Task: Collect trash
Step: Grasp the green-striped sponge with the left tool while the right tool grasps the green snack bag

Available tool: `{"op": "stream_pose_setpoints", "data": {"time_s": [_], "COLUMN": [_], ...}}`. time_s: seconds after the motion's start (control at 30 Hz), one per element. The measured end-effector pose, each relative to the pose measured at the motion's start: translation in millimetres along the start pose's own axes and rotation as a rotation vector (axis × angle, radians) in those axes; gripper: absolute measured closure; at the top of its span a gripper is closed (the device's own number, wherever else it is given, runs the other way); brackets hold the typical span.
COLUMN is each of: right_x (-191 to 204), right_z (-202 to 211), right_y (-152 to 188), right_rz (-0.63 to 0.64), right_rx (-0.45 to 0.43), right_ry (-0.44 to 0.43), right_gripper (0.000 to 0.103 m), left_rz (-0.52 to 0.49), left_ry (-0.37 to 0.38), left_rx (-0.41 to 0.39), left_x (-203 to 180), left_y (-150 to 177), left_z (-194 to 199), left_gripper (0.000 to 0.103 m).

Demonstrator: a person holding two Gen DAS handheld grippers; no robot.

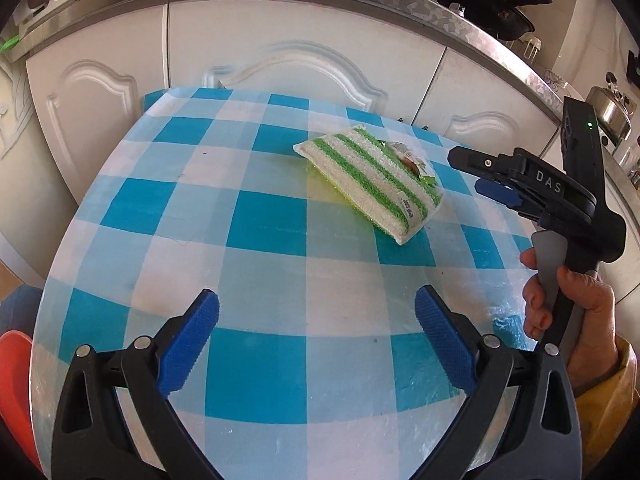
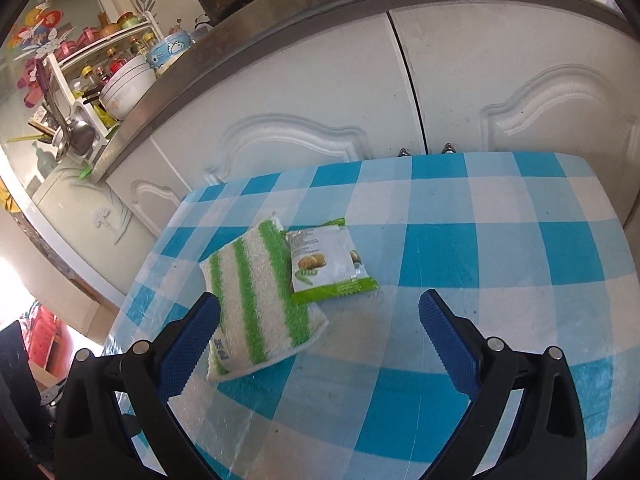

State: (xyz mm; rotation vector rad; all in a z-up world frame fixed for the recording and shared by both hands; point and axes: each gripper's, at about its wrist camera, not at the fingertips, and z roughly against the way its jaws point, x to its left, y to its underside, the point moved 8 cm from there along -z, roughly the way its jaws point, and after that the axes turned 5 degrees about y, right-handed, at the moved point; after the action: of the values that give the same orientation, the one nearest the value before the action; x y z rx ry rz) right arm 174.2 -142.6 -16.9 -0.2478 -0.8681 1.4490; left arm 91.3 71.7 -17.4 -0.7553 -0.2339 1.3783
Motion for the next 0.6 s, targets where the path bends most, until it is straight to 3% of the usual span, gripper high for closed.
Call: {"op": "stream_pose_setpoints", "data": {"time_s": [0.3,0.33,0.43,0.6], "right_x": [4.9,5.2,4.6,1.8], "right_z": [-33.5,-35.6,-43.4,-49.5], "right_y": [-12.2,-12.4,-12.3,-10.4], "right_rz": [0.059,0.064,0.06,0.066], "right_rx": [0.047,0.049,0.071,0.086], "right_ry": [0.006,0.012,0.005,0.004], "right_gripper": [0.007,0.009,0.029,0.029], "left_rz": [0.03,0.033,0.041,0.043], "left_ry": [0.036,0.039,0.05,0.058], "left_rx": [-0.001,0.0,0.007,0.009], "left_x": [-4.9,-5.3,-6.9,-10.2], "left_y": [-19.0,-20.4,-23.8,-28.2], "left_z": [-19.0,-20.9,-27.1,-35.4], "left_gripper": [0.004,0.004,0.004,0.004]}}
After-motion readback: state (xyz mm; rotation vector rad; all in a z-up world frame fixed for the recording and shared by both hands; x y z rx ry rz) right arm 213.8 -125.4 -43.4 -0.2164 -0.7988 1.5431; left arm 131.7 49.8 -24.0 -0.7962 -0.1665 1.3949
